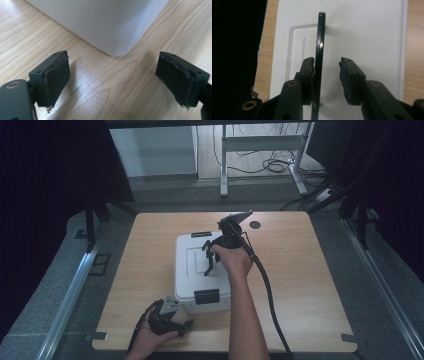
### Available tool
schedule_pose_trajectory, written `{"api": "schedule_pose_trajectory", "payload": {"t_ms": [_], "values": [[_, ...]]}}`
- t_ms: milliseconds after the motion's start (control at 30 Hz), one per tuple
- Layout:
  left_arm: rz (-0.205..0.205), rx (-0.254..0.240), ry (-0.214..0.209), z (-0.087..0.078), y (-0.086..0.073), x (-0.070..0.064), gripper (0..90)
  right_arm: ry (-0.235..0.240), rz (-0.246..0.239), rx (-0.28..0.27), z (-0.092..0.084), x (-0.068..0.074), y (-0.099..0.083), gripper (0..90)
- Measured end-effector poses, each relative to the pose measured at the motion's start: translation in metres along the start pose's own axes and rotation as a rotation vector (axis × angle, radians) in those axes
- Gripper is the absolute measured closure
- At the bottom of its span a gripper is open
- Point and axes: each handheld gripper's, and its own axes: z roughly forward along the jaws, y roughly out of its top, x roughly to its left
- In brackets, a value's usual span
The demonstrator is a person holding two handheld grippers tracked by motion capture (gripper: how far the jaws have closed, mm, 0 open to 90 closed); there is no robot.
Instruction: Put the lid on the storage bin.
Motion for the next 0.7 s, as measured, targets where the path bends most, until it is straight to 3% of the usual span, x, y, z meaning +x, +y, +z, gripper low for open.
{"api": "schedule_pose_trajectory", "payload": {"t_ms": [467,700], "values": [[0.0,0.0,0.0,0.0,0.0,0.0,11.9,0.052,-0.087,-0.088,-0.016,-0.017,-0.005,53.5],[0.0,0.002,0.0,0.0,0.0,0.0,11.9,0.055,-0.078,-0.133,-0.033,-0.039,-0.009,53.5]]}}
